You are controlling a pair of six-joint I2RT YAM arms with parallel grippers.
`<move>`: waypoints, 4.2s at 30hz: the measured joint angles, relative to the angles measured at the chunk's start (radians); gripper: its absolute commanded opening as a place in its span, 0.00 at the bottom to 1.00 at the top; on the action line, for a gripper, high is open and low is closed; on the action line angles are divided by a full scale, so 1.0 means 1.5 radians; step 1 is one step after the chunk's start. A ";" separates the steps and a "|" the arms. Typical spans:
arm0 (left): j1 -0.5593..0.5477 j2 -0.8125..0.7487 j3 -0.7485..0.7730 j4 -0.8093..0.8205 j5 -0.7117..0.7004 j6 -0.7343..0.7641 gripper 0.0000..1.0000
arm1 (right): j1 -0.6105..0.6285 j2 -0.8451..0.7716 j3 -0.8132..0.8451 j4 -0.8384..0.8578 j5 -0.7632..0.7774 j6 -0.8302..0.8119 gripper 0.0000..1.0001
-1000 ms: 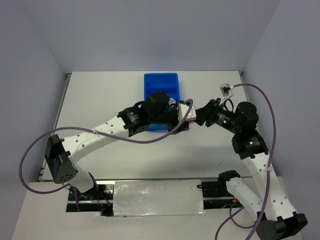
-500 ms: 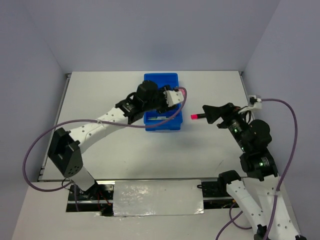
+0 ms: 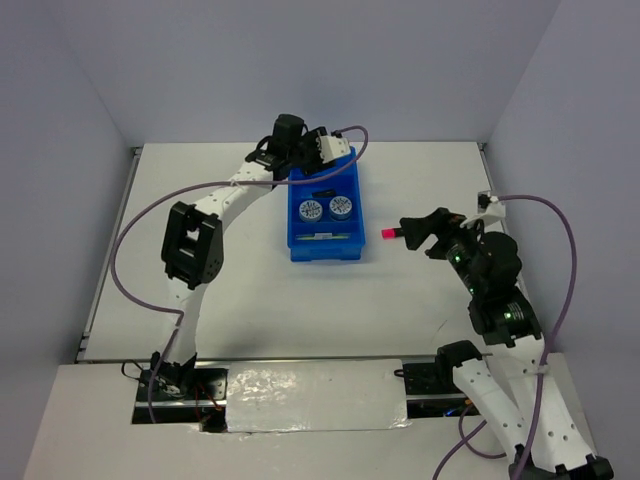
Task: Sort the stationery into containers
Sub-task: Place the stationery in the storage box, then pick up the pen from the center of the board.
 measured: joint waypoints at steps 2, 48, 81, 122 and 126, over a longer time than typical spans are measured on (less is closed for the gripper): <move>0.001 0.030 0.018 0.010 -0.001 0.027 0.00 | 0.000 0.020 -0.020 0.006 -0.021 -0.001 0.94; 0.008 0.125 0.026 0.199 -0.061 0.056 0.92 | 0.000 0.103 -0.083 0.112 -0.088 -0.024 0.94; -0.052 -0.900 -0.555 -0.278 -0.475 -0.791 0.99 | -0.006 0.685 0.224 -0.153 0.298 0.391 0.83; -0.052 -1.032 -0.753 -0.275 -0.455 -0.706 0.99 | -0.013 0.958 0.432 -0.280 0.288 0.490 0.17; -0.052 -1.036 -0.753 -0.275 -0.464 -0.706 0.99 | -0.006 0.911 0.434 -0.210 0.297 0.375 0.15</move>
